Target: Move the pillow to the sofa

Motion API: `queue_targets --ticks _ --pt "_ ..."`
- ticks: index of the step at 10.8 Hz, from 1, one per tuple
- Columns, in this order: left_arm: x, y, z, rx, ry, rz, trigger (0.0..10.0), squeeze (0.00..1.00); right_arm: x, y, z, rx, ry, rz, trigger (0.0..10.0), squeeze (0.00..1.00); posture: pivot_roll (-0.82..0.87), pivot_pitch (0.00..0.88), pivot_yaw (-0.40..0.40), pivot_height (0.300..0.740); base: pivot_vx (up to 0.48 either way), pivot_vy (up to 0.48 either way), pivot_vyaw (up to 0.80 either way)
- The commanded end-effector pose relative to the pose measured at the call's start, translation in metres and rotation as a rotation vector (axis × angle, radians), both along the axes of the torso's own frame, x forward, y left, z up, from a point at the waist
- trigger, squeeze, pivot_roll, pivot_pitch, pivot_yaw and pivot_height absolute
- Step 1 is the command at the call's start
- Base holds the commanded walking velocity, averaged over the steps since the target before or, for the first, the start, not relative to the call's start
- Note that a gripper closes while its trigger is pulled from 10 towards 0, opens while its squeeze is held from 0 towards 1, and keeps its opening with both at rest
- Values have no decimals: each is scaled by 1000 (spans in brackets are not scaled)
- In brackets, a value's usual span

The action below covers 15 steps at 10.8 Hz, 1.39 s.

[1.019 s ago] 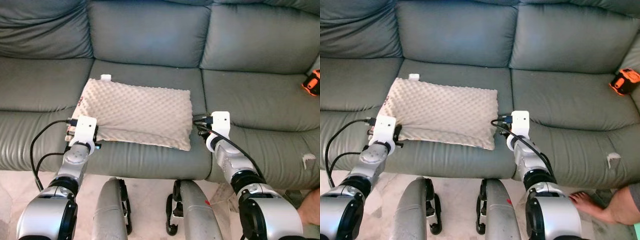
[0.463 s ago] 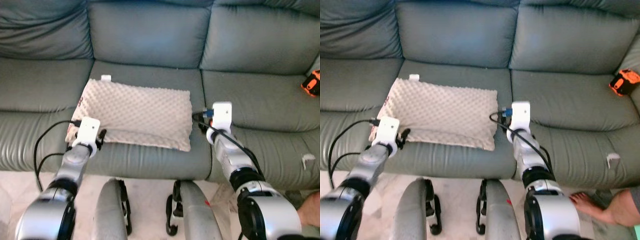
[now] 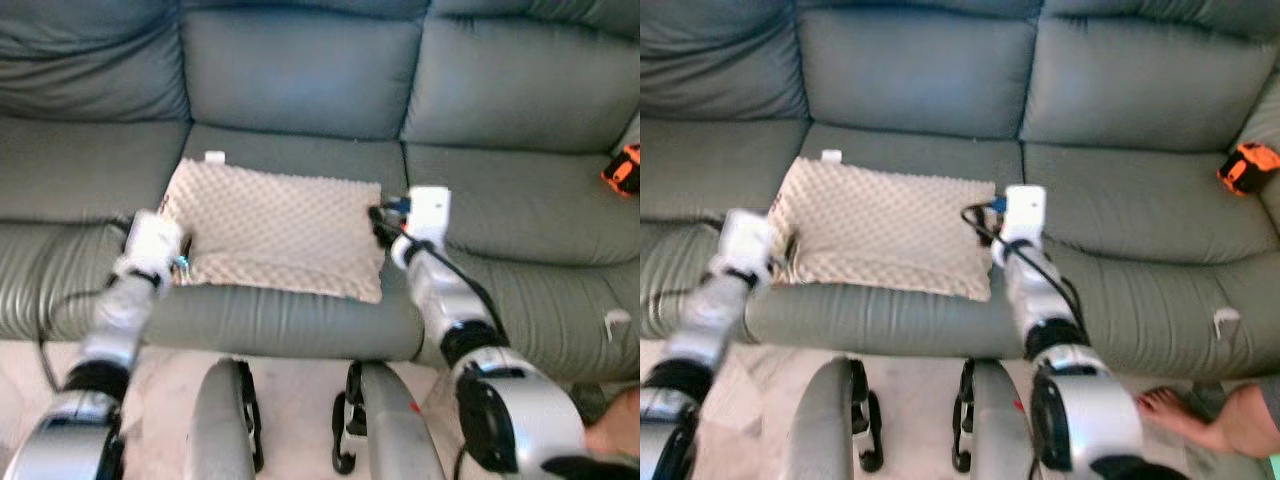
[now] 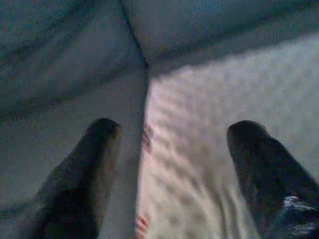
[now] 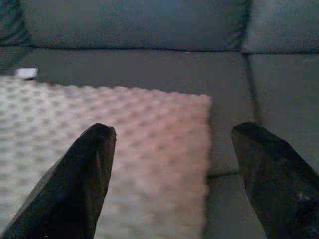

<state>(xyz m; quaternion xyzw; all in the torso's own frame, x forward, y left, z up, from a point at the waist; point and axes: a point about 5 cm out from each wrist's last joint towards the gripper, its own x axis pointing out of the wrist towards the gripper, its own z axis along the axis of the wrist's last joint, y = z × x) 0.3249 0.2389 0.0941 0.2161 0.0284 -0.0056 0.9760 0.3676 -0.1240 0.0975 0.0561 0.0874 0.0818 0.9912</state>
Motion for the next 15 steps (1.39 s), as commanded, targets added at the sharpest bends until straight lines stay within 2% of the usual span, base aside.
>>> queue_targets --ticks 1,2,3,4,5,6,8,10,12,15 --pt "-6 6 3 24 -21 18 10000 1000 -2 1 -8 38 52 4 10000 1000 21 149 -30 650 0 0 0" --pt "-17 12 13 40 -67 20 10000 1000 -5 8 -16 106 126 25 10000 1000 41 161 -27 650 0 0 0" --pt "-26 19 14 43 -65 38 10000 1000 -10 17 -27 152 210 85 10000 1000 62 170 -26 650 0 0 0" --pt "-31 21 14 51 -58 43 10000 1000 -12 22 -30 195 246 96 10000 1000 66 175 -27 650 0 0 0" --pt "-38 21 15 49 -44 43 10000 1000 -16 27 -36 209 292 129 10000 1000 72 189 -29 650 0 0 0" --pt "-48 16 11 37 -13 33 10000 1000 -24 23 -49 224 390 129 10000 1000 76 195 -29 650 0 0 0" --pt "-54 10 8 26 16 20 10000 408 -31 11 -61 273 478 73 10000 1000 77 205 -27 650 0 0 0" --pt "-55 9 9 16 41 31 10000 220 -36 -14 -69 332 531 -86 10000 1000 77 210 -27 650 0 0 0" --pt "-55 12 8 10 62 51 10000 153 -37 -32 -72 315 538 -184 10000 1000 82 210 -30 650 0 0 0" --pt "-53 10 7 1 76 69 10000 0 -36 -34 -71 297 554 -233 10000 1000 87 188 -35 650 0 0 0"
